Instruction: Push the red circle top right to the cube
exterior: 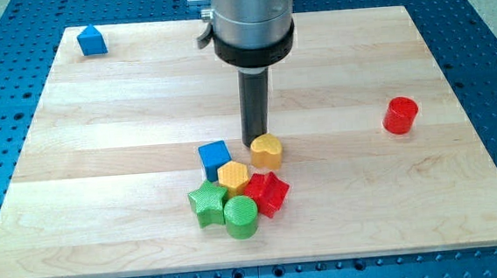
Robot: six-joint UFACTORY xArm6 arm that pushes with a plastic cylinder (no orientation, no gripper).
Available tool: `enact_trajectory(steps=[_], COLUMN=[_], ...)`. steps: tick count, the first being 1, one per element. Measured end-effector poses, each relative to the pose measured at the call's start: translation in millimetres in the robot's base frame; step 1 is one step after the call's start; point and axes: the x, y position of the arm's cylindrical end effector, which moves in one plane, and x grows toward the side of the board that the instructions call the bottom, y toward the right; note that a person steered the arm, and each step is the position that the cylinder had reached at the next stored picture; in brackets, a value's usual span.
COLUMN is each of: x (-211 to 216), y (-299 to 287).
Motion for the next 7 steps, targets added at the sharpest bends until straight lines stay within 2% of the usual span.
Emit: enact_trajectory(steps=[1,2,3,4,5,6,7], x=[-14.6,10.4,30.8,41.3,53.0,24.0,-41.5], y=[52.2,56.9,27.5,64.2,183.4,269.9,267.6])
